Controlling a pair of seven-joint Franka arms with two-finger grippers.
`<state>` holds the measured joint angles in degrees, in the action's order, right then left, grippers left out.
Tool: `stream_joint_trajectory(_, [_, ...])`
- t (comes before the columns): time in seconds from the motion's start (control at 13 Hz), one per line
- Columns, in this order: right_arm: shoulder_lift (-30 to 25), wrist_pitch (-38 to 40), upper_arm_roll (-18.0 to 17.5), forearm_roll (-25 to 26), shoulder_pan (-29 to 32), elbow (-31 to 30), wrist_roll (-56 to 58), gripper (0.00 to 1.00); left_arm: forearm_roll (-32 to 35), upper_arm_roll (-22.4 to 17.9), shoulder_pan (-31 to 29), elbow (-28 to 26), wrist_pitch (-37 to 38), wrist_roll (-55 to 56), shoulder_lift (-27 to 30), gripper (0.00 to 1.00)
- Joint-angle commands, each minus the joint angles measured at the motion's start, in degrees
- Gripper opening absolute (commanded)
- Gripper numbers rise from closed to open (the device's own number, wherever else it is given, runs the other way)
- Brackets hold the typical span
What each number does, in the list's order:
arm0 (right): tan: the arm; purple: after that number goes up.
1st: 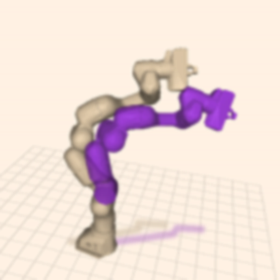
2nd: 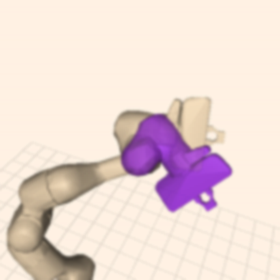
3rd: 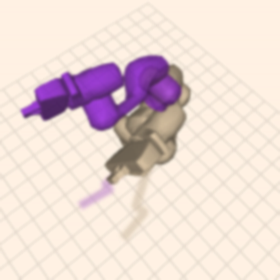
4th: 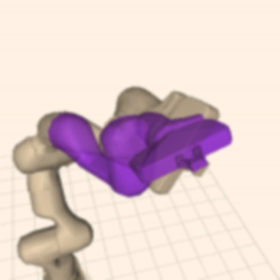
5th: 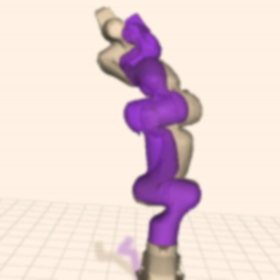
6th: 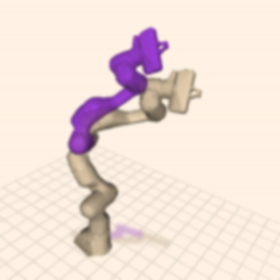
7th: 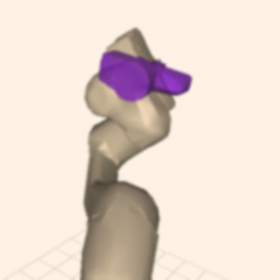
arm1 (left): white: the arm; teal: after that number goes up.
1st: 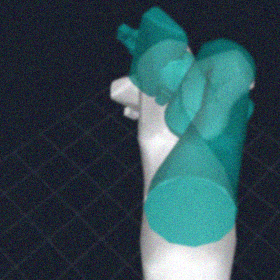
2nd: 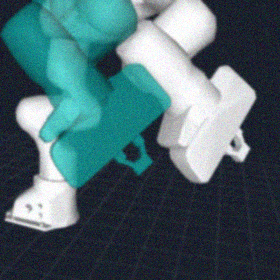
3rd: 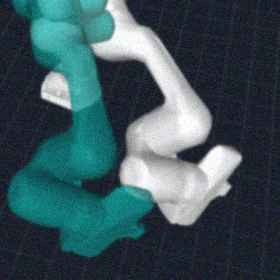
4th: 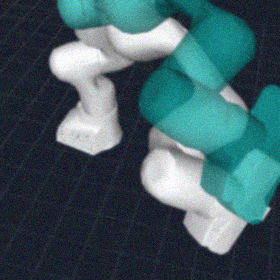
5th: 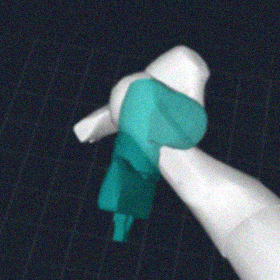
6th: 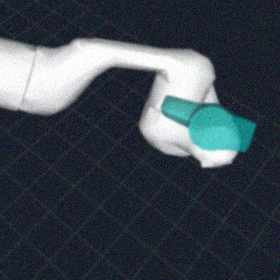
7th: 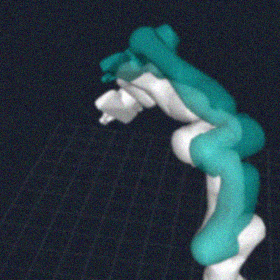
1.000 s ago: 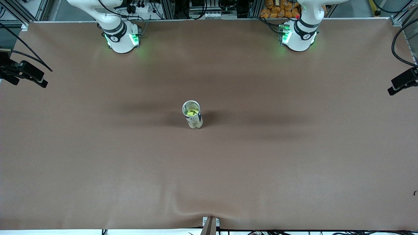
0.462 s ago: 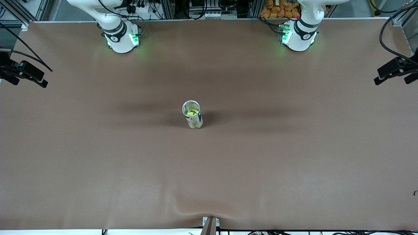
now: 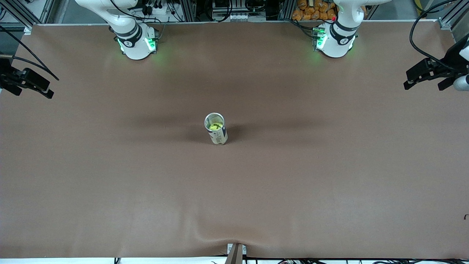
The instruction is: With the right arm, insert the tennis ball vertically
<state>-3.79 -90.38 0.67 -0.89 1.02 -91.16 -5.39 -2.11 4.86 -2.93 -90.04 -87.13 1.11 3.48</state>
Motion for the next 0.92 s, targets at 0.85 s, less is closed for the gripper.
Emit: stream_joint_trajectory(0.85, [0.54, 0.9, -0.06, -0.7, 0.38, 1.08, 0.64, 1.0, 3.87, 0.85, -0.14, 1.18, 2.84, -0.14, -0.49, 1.0])
